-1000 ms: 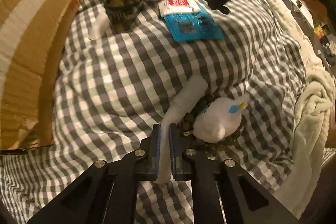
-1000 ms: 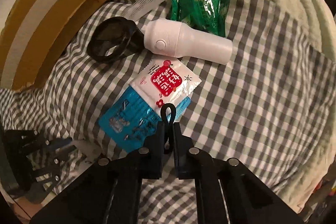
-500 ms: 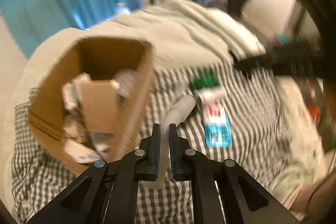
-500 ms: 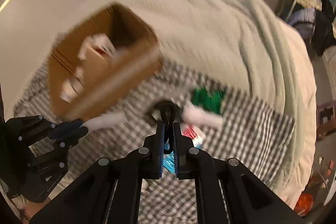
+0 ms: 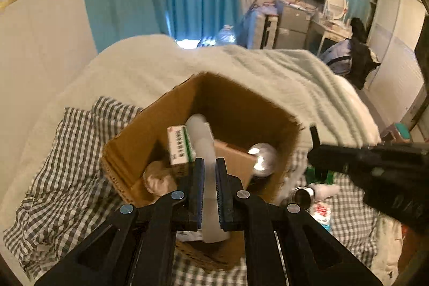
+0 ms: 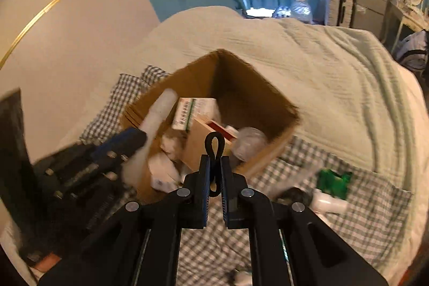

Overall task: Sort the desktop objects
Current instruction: 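Grasp the white tube with the left gripper while the right grasps the black hair tie, then release the tube and hair tie into the cardboard box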

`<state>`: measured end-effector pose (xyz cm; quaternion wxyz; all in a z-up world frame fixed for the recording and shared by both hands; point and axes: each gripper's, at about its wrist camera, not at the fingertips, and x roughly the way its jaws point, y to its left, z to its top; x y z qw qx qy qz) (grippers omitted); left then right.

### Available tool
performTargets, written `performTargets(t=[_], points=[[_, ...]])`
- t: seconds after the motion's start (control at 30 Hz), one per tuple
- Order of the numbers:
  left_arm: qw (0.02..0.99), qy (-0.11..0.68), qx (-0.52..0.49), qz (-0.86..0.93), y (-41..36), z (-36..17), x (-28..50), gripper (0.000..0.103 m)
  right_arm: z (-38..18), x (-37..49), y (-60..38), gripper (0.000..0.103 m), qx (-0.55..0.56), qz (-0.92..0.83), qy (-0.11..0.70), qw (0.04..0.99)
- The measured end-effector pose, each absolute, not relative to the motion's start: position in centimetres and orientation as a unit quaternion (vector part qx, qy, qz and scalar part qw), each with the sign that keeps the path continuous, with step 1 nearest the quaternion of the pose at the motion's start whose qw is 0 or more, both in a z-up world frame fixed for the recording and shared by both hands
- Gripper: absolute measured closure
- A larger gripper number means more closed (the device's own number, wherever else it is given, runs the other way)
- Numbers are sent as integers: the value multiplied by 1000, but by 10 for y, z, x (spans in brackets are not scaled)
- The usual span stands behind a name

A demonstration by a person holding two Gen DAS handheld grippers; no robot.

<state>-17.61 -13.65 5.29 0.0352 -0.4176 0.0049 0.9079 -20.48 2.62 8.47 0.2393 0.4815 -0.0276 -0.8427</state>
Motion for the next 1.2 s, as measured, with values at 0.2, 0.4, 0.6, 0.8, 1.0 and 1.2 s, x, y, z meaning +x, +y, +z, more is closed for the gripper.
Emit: performTargets(t=[0.2, 0.4, 0.6, 0.8, 1.0, 1.2], points=[[-1, 35, -417, 908, -154, 39, -178, 17, 72, -219, 24, 40, 469, -852, -34, 229], [-7, 42, -409, 912, -149, 36, -173, 6, 62, -225, 62, 40, 482, -855, -35, 186], [39, 41, -403, 914, -119, 51, -145, 6, 78, -205, 104, 40, 473, -864, -25, 172], [82, 73, -429, 896, -64, 43, -114, 6, 69, -159, 149, 40, 491, -860, 11, 143], [96, 136, -456, 874, -20, 3, -70, 6, 40, -118, 193, 37, 523, -845, 25, 109], [104, 90, -489, 862, 10, -40, -28, 6, 19, -83, 210, 37, 536, -839, 13, 91]])
